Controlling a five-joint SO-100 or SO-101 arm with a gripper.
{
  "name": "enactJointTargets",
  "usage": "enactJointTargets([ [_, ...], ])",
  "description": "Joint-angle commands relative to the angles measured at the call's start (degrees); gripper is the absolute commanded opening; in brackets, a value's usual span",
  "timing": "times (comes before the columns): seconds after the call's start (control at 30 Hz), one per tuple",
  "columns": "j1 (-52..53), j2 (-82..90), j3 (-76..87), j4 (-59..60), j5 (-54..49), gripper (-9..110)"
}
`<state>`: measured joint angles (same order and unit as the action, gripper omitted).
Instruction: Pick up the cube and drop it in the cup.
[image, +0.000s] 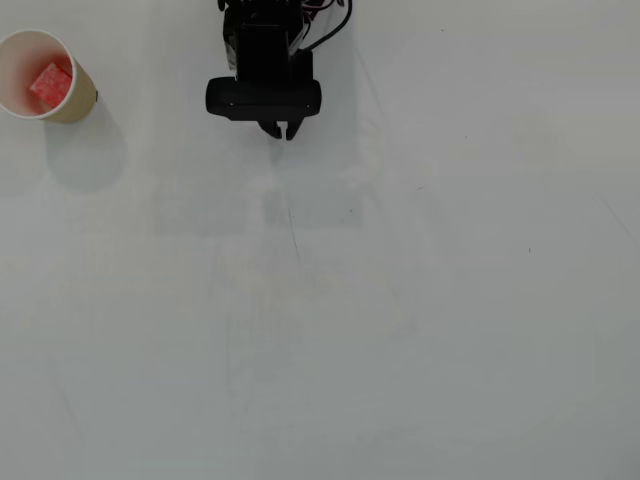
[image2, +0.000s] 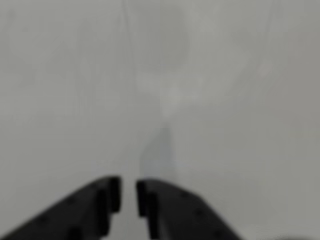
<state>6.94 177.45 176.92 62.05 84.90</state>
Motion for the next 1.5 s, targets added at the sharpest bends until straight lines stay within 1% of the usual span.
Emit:
enactJointTargets([
  [0.0,-1.6,2.1,1.9,2.9,-0.8,0],
  [1.47,-1.8,2.2,1.9,3.6,-0.2,0],
])
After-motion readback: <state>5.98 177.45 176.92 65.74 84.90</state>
